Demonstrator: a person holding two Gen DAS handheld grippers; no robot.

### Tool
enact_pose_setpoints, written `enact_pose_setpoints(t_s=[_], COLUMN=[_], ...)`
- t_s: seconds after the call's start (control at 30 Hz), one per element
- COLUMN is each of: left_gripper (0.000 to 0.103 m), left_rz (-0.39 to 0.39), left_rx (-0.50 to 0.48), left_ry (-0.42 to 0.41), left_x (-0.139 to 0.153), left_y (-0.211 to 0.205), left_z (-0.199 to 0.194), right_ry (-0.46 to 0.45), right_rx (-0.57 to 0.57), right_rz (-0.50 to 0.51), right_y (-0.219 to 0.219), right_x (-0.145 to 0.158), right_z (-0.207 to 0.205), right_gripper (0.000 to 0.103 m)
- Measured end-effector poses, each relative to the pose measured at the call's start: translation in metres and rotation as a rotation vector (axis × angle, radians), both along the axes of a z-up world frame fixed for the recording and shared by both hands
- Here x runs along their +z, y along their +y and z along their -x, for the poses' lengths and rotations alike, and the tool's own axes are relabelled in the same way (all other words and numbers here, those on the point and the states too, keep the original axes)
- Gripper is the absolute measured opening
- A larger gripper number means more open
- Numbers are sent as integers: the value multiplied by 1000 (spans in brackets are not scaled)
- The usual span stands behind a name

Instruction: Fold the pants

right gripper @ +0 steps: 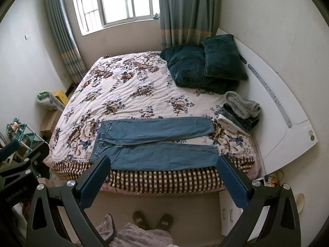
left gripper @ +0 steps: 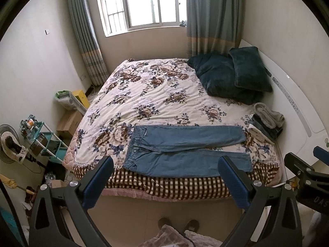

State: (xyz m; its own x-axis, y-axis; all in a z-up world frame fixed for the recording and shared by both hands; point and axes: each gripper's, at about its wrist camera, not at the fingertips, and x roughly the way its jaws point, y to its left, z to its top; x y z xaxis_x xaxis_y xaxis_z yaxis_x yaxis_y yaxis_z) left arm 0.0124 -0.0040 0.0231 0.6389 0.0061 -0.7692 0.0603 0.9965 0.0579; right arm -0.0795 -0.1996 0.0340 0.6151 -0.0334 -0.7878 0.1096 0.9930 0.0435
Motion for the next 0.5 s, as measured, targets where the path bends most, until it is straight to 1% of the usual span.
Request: enact_pose_setpoints(t_s=[0.5], left_gripper=[103], left_rz=[1], left_rx=[1], left_ry=[-3], left_x=[0], left_y=[1], left_z=[1], right_ry=[1], right_rx=[0], right_rz=[-3], right_y=[4], right_x=[-1], right_z=[2], right_gripper=[103])
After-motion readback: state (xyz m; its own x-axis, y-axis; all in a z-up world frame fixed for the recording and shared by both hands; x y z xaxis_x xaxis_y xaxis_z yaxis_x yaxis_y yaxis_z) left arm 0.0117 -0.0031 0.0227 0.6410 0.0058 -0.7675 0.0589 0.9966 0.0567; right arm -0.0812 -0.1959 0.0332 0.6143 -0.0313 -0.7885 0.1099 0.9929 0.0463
